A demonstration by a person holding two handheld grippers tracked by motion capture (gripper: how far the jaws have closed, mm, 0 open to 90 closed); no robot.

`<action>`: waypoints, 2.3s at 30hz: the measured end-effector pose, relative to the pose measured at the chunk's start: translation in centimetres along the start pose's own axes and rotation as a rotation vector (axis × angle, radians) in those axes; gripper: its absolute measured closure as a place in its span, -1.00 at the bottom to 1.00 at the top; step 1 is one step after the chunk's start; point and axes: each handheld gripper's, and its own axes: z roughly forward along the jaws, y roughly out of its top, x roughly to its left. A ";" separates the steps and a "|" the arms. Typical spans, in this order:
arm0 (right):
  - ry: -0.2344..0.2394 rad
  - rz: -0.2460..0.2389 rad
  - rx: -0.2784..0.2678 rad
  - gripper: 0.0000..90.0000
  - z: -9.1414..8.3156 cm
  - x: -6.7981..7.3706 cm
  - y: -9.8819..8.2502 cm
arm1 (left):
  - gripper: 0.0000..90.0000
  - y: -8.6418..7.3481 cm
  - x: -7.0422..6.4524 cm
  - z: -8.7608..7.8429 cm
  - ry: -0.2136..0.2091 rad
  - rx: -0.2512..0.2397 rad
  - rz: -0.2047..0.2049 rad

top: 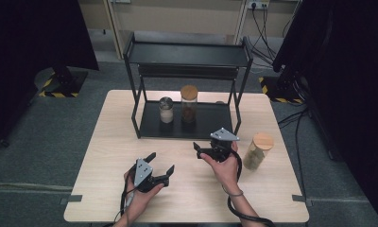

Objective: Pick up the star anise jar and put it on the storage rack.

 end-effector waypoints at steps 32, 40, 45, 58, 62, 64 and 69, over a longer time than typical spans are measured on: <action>-0.007 0.023 -0.006 -0.95 -2.6 -0.2 -3.0 | -0.71 0.0 0.0 0.0 0.004 0.000 -0.001; -0.009 0.024 -0.003 -0.95 -3.3 -0.2 -3.7 | -0.71 0.0 0.0 0.0 0.004 0.000 -0.004; -0.009 0.028 -0.003 -0.95 -3.8 -0.2 -4.1 | -0.71 0.0 0.0 0.0 0.005 0.000 -0.006; -0.010 0.034 -0.005 -0.95 -4.9 0.0 -5.3 | -0.71 0.0 0.0 0.0 0.007 0.001 -0.007; -0.008 0.034 -0.005 -0.95 -5.4 0.0 -5.6 | -0.71 0.0 0.0 0.0 0.007 0.001 -0.006; -0.006 0.035 -0.005 -0.95 -5.6 0.1 -5.7 | -0.71 0.0 0.0 0.0 0.007 0.002 -0.006; -0.003 0.041 -0.004 -0.95 -6.3 0.2 -6.4 | -0.71 0.0 0.0 0.0 0.008 0.003 -0.006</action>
